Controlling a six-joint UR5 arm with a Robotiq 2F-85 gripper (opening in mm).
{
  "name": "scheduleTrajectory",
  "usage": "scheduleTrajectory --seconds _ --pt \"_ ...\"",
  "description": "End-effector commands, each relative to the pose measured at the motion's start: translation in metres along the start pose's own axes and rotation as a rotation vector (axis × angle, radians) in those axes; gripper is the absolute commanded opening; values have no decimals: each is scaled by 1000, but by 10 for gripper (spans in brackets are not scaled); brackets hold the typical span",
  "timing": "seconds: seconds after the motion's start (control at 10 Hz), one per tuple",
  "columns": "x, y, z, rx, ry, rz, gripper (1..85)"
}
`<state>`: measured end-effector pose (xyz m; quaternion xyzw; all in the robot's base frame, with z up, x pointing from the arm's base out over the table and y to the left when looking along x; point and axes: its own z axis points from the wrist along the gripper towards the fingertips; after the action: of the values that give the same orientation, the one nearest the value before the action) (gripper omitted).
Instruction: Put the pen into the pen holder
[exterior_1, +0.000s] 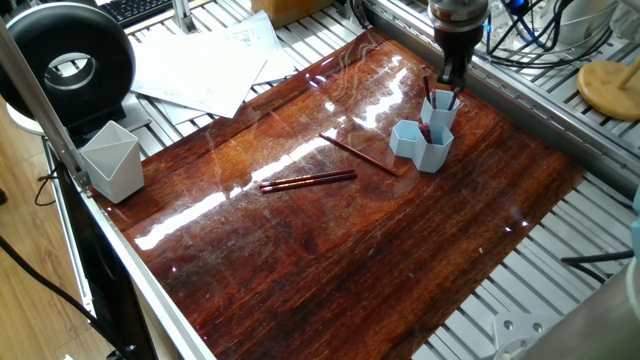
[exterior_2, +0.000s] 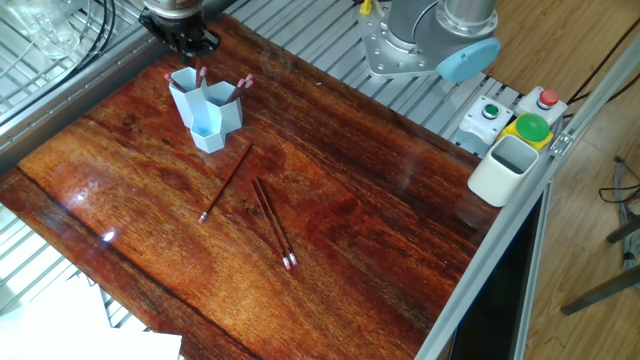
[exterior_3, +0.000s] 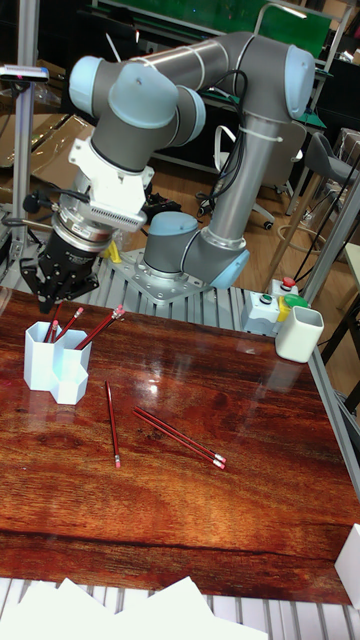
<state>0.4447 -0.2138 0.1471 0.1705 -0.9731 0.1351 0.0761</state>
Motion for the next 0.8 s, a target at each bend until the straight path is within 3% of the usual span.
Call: scheduleTrajectory --seconds 0.0,0.2,0.5,0.7 --pt "9 -3 -1 8 32 -4 10" --pt "16 -7 -1 25 61 -25 10" --pt "34 -1 -3 -4 128 -53 10" --pt "58 5 -7 -33 220 -87 10"
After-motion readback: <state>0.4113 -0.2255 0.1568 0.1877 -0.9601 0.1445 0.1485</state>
